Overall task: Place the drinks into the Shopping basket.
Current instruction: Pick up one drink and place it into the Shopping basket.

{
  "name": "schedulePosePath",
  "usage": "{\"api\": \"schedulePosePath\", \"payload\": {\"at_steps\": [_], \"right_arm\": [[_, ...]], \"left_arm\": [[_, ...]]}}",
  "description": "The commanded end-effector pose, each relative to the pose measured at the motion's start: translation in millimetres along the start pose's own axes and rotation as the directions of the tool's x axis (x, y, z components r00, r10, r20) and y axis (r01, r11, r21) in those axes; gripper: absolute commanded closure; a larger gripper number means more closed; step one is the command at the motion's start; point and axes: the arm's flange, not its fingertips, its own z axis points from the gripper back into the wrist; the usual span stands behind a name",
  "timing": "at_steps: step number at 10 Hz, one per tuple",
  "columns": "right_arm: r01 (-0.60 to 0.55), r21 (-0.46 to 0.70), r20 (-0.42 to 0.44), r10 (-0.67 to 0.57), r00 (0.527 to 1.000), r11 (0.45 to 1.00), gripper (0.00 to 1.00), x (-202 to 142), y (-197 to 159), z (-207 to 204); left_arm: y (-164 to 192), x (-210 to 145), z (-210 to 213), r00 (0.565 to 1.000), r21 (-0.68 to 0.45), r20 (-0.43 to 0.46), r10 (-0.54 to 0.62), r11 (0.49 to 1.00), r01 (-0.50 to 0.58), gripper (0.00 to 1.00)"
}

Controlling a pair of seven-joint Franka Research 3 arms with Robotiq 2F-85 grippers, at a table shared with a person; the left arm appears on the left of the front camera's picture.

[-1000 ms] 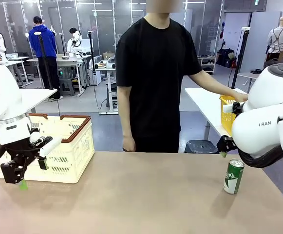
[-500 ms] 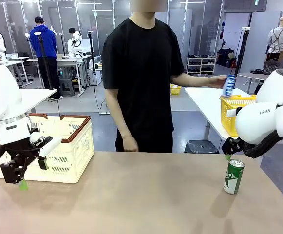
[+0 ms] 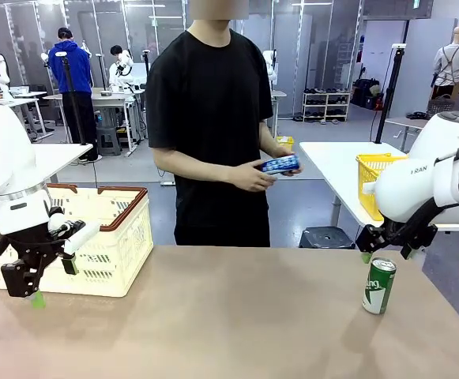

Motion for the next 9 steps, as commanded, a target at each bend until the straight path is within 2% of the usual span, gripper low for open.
{"api": "schedulePosePath", "payload": {"at_steps": [1, 7, 9], "right_arm": [[-0.011, 0.034, -0.036, 0.012, 0.999, 0.999, 0.0, 10.1, -8.9, -5.2], [0.01, 0.036, -0.118, -0.006, 0.993, 0.999, 0.0, 21.5, -11.0, -38.2], [0.011, 0.018, -0.121, -0.008, 0.993, 1.0, 0.0, 23.2, -11.9, -44.3]], "left_arm": [[-0.9, 3.1, 2.5, 1.0, 0.006, -0.005, 0.014, 1.0, -0.014, 0.0], [-0.9, 3.1, 2.5, 1.0, 0.006, -0.005, 0.014, 1.0, -0.014, 0.0], [-0.9, 3.1, 2.5, 1.0, 0.006, -0.005, 0.014, 1.0, -0.014, 0.0]]}}
